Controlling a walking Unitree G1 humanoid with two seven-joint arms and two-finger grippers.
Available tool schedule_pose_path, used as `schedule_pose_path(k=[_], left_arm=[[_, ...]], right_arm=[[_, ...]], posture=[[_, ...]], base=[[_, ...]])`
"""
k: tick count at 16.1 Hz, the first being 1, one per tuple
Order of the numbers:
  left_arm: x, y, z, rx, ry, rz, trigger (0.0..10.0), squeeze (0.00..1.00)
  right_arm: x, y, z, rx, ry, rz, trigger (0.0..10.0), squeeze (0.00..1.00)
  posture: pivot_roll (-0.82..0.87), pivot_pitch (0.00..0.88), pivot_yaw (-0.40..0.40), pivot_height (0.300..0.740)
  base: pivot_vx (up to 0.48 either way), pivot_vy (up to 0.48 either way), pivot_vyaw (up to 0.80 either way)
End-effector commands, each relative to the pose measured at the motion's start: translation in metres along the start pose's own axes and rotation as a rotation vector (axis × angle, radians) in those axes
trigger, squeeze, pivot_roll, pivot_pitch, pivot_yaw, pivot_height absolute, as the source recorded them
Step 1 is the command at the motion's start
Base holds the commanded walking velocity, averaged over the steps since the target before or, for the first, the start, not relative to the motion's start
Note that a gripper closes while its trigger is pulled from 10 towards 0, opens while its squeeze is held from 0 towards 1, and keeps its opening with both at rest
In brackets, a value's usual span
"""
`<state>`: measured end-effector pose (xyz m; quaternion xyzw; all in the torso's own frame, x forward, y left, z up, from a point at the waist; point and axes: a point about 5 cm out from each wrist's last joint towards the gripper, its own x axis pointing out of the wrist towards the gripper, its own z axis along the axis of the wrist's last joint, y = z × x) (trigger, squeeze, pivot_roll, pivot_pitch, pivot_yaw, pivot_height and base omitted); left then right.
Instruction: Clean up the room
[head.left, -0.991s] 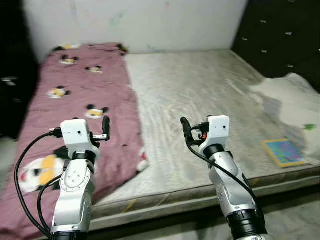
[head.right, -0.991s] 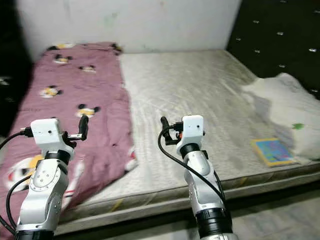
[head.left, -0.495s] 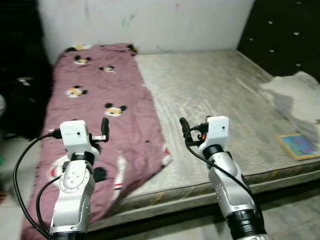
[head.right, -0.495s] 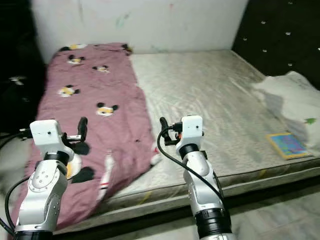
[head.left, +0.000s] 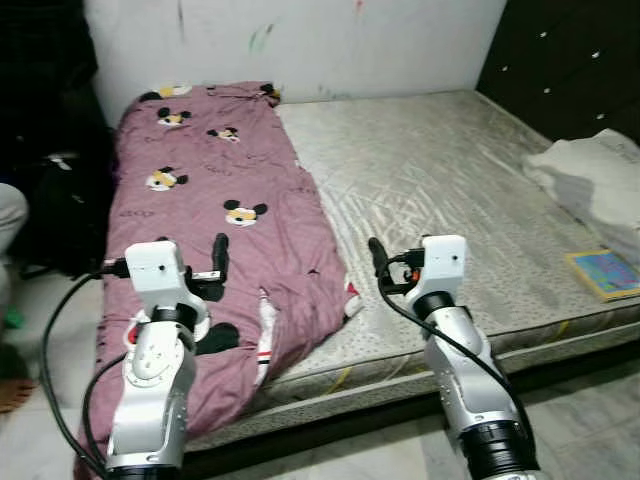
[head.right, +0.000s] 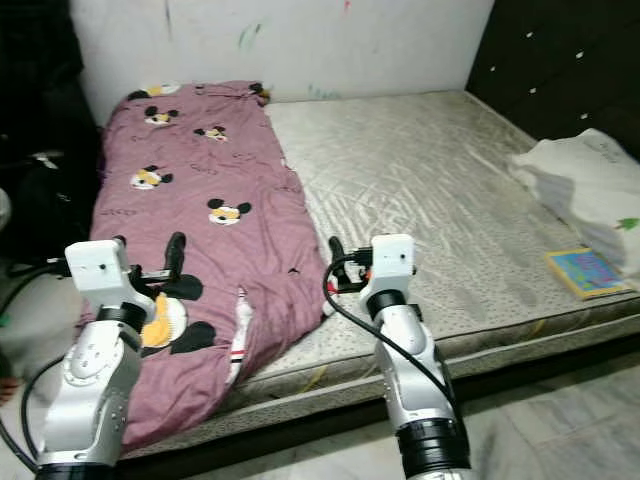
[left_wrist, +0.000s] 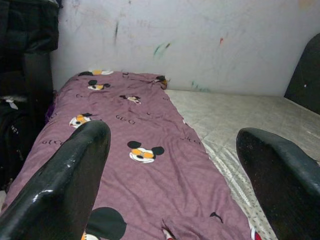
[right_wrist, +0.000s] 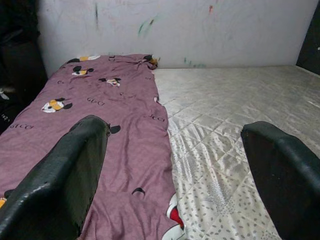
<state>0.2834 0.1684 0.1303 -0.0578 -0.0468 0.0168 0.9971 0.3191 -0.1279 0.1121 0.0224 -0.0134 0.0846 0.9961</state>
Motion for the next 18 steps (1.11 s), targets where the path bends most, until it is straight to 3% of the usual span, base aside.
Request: schedule_pose_path(k=[1,7,18], left_arm=[[0.0012,-0.0028,0.0049,0.0,-0.018,-0.02,10.0,0.0],[0.0017,-0.0034,0.0057,-0.004,-0.02,-0.033,10.0,0.0],[0.0015,-0.0061,0.0023,-0.015,-0.001,-0.031,10.0,0.0]], right_arm=[[0.0016,-0.0025,0.0061,-0.014,-0.025,-0.006,10.0,0.0],[0.0014,-0.0013,0.0066,-0.028,-0.032,0.0,10.0,0.0],[0.0017,-0.002,0.0056,-0.029,-0.028,-0.003,10.0,0.0]], posture=[[-0.04,0.011,-0.002,0.74],[-0.04,0.013,-0.001,0.74],[-0.04,0.015,0.0,0.74]], base=[[0.0,0.0,0.0],[0.0,0.0,0.0],[0.245,0.0,0.0]])
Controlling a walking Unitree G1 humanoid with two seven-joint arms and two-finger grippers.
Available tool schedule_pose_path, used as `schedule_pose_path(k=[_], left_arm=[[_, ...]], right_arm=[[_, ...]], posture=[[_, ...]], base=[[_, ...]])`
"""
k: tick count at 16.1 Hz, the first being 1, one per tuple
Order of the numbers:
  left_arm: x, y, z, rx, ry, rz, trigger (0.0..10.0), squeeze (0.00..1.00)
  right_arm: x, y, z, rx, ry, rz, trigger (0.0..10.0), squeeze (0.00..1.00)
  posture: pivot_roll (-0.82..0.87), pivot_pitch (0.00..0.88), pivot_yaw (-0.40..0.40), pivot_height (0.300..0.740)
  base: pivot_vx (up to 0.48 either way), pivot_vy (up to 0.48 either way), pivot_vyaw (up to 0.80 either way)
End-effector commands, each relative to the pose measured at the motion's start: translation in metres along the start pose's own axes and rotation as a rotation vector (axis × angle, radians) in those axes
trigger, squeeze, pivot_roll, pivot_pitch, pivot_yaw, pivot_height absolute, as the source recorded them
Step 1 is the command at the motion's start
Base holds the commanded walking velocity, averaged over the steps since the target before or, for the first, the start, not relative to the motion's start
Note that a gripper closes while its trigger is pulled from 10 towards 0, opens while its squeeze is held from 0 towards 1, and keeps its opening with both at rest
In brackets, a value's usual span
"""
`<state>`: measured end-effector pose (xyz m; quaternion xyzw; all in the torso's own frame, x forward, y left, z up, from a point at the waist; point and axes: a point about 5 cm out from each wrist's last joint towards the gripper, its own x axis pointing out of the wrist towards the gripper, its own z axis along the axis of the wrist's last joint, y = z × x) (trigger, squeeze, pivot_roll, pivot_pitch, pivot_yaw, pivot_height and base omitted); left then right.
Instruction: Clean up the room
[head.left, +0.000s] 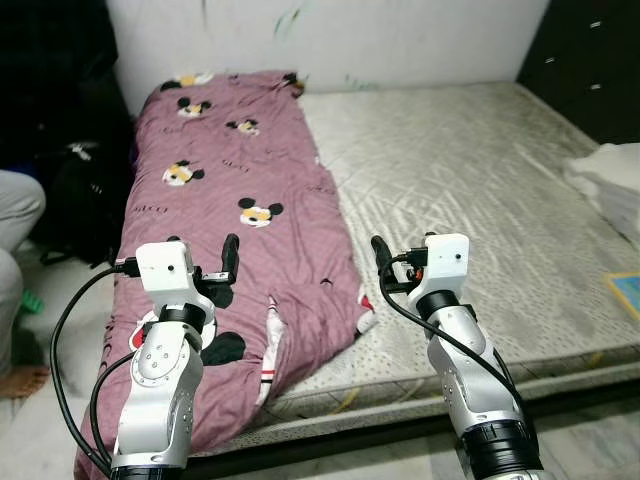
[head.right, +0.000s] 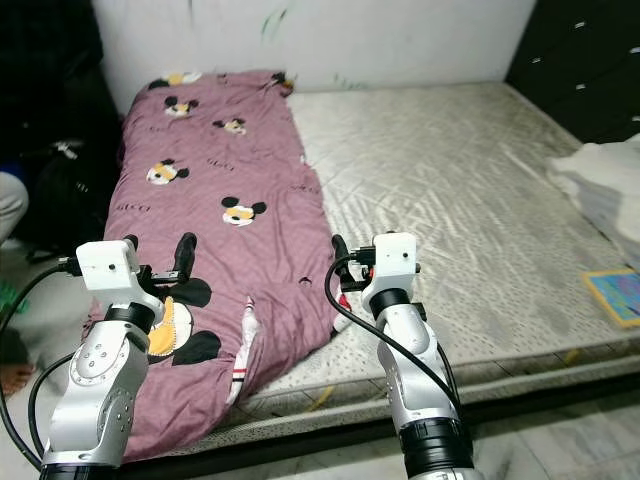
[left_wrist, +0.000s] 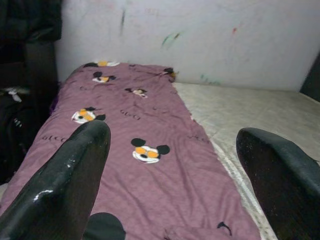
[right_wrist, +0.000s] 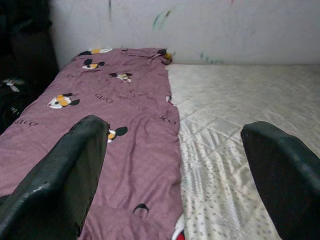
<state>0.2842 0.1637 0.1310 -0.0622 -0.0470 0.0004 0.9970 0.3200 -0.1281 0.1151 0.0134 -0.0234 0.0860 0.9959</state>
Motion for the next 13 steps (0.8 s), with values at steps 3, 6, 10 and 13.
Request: schedule_pose_path(k=[3,6,10,13], left_arm=[[0.001,-0.0003,0.0017,-0.004,0.0,0.007,10.0,0.0],[0.001,-0.0001,0.0012,-0.009,0.002,0.019,10.0,0.0],[0.0023,-0.0007,0.0029,-0.029,-0.004,0.02,10.0,0.0],[0.003,-0.0006,0.0038,-0.034,-0.008,0.019,10.0,0.0]], right_arm=[[0.0004,-0.0019,0.0018,-0.011,-0.008,-0.007,10.0,0.0],[0.0002,-0.0018,0.0016,-0.017,-0.008,-0.004,10.0,0.0],[0.0004,-0.0022,0.0013,-0.015,-0.007,-0.004,10.0,0.0],[0.0007,-0.0022,0.0016,-0.016,-0.007,-0.003,10.0,0.0]], posture=[[-0.04,0.013,0.001,0.74],[-0.04,0.014,0.001,0.74],[-0.04,0.015,0.001,0.74],[-0.04,0.015,0.0,0.74]], base=[[0.0,0.0,0.0],[0.0,0.0,0.0],[0.0,0.066,0.0],[0.0,0.48,0.0]])
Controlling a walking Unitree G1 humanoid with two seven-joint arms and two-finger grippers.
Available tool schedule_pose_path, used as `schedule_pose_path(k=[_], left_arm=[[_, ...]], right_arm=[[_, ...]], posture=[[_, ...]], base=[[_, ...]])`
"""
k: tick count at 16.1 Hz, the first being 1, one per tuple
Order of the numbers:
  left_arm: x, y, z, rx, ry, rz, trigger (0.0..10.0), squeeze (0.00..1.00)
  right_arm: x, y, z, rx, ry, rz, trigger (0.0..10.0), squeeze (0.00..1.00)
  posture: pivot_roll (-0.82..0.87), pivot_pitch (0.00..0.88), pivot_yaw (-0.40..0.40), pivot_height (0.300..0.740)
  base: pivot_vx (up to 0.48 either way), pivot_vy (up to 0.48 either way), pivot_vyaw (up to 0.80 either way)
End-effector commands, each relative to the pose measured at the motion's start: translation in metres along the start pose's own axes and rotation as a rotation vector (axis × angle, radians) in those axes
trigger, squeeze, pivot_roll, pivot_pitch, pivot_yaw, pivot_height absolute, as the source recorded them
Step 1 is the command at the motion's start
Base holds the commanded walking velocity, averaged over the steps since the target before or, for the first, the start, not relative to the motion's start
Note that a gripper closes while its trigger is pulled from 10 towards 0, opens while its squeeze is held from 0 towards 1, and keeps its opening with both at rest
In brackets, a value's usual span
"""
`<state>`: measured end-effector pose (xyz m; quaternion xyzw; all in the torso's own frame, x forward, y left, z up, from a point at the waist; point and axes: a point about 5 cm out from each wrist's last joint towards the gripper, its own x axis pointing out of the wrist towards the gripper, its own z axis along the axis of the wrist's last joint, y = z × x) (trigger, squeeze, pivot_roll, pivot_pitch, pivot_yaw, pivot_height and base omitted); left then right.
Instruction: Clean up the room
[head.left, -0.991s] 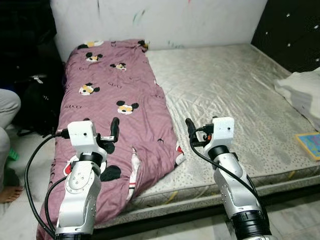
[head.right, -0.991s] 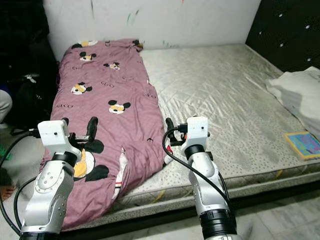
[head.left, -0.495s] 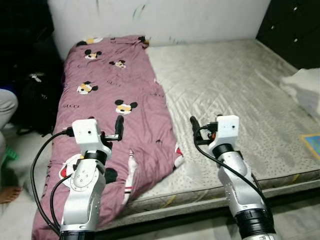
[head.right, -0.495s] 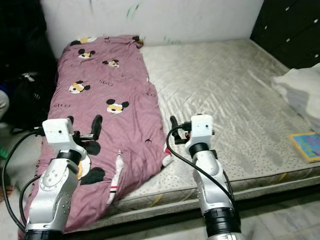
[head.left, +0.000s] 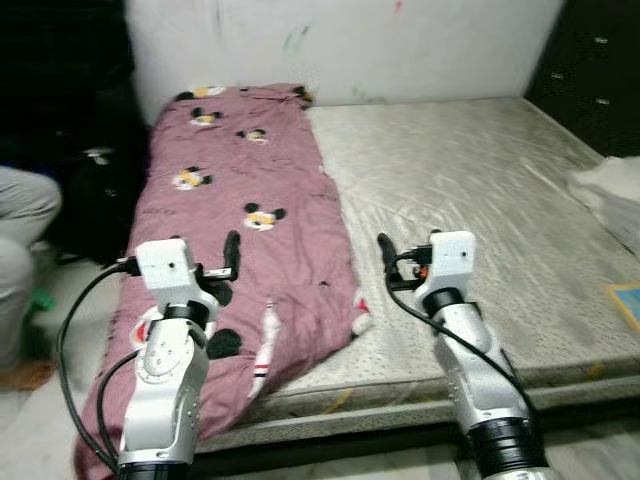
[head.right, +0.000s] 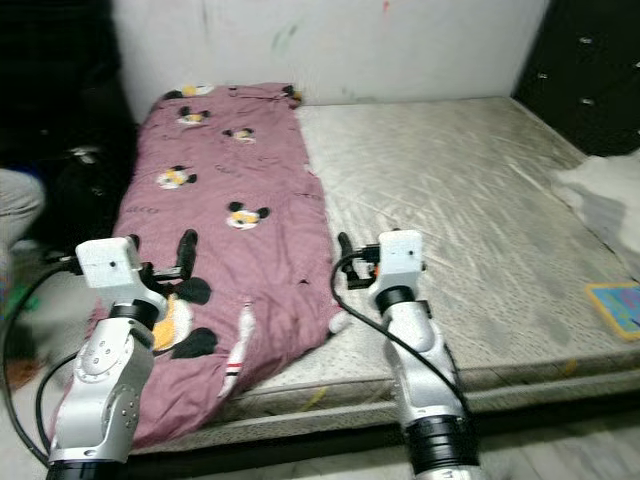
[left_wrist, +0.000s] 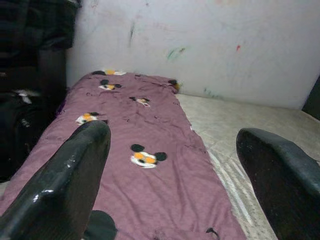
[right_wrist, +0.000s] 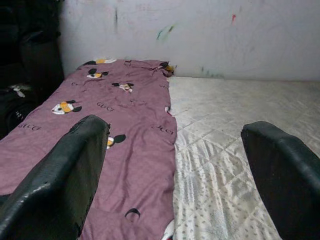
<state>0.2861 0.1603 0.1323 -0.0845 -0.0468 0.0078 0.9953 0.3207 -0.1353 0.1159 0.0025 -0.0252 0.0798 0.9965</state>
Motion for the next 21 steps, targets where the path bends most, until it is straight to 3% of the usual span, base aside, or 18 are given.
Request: schedule_pose_path(k=[1,4,11,21], left_arm=[[0.0011,0.0025,0.0031,0.009,-0.007,0.001,10.0,0.0],[0.0006,0.0002,0.003,0.005,-0.011,-0.006,10.0,0.0],[0.0011,-0.003,0.0067,0.025,-0.04,-0.054,10.0,0.0],[-0.0004,-0.0036,0.006,0.01,-0.034,-0.058,10.0,0.0]], right_arm=[[0.0012,0.0049,0.0008,0.006,-0.005,0.008,10.0,0.0],[0.001,0.0047,0.0008,0.004,-0.006,0.009,10.0,0.0],[0.0015,0.0036,-0.0006,-0.014,-0.003,0.015,10.0,0.0],[0.0016,0.0023,-0.0003,-0.014,-0.008,0.01,10.0,0.0]], posture=[[-0.04,0.014,0.0,0.74],[-0.04,0.013,0.0,0.74],[-0.04,0.004,0.002,0.74],[-0.04,0.012,0.0,0.74]], base=[[0.0,0.48,0.0],[0.0,0.439,0.0],[0.0,0.0,0.0],[0.34,0.0,0.0]])
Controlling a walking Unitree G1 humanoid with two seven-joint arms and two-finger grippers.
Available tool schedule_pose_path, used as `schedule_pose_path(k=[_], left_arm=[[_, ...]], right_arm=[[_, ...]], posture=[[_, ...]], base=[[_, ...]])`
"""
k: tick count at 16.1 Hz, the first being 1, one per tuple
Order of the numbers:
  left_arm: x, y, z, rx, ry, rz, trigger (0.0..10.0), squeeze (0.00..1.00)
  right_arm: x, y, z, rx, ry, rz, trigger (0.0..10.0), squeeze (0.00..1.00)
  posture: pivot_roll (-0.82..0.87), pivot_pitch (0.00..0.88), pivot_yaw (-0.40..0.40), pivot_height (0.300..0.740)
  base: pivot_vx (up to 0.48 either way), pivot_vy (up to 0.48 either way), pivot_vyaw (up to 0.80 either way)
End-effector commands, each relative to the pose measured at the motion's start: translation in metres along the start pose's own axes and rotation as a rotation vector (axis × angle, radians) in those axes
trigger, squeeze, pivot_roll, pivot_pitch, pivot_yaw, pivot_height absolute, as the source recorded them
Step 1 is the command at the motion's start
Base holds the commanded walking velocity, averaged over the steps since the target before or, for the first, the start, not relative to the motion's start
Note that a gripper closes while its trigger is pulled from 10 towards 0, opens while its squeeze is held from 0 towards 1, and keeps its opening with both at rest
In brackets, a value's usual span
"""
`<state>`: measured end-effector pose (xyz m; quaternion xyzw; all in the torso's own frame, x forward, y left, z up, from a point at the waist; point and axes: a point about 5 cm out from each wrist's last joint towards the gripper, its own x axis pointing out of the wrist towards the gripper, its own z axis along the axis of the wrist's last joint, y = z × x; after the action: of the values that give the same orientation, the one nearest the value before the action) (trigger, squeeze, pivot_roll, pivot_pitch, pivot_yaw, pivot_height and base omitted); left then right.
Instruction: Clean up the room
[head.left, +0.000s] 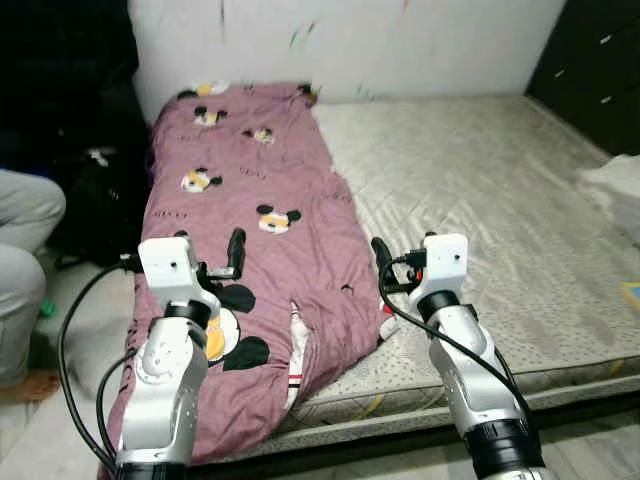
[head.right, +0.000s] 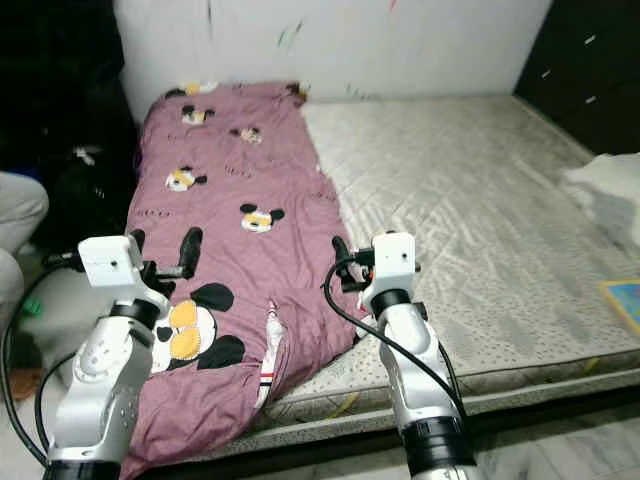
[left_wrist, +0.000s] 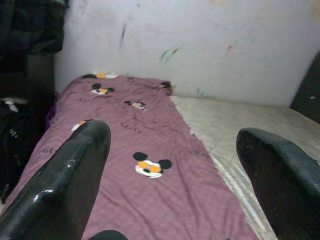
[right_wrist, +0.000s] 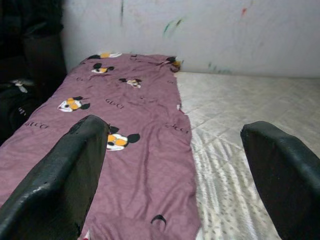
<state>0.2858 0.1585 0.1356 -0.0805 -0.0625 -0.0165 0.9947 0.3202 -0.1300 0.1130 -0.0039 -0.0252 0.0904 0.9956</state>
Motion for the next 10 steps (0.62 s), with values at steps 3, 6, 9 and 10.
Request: schedule_pose_path(k=[3,6,9,10], left_arm=[[0.0012,0.001,0.0014,0.011,0.003,0.037,10.0,0.0],[0.0008,0.0006,0.0012,0.009,0.0,0.03,10.0,0.0],[0.0015,0.0006,0.0013,0.008,-0.001,0.032,10.0,0.0],[0.0005,0.0011,0.0003,0.009,0.002,0.036,10.0,0.0]], right_arm=[[0.002,-0.0034,0.0025,-0.002,-0.009,-0.016,10.0,0.0],[0.0025,-0.0039,0.0023,-0.002,-0.008,-0.018,10.0,0.0],[0.0039,-0.005,0.0022,-0.005,-0.007,-0.019,10.0,0.0],[0.0032,-0.0054,0.0015,-0.005,-0.007,-0.022,10.0,0.0]], posture=[[-0.04,0.013,0.001,0.74],[-0.04,0.012,0.0,0.74],[-0.04,0.009,0.0,0.74],[-0.04,0.0,0.004,0.74]], base=[[0.0,0.0,0.0],[0.0,0.0,0.0],[0.0,0.0,0.0],[0.0,0.0,0.0]])
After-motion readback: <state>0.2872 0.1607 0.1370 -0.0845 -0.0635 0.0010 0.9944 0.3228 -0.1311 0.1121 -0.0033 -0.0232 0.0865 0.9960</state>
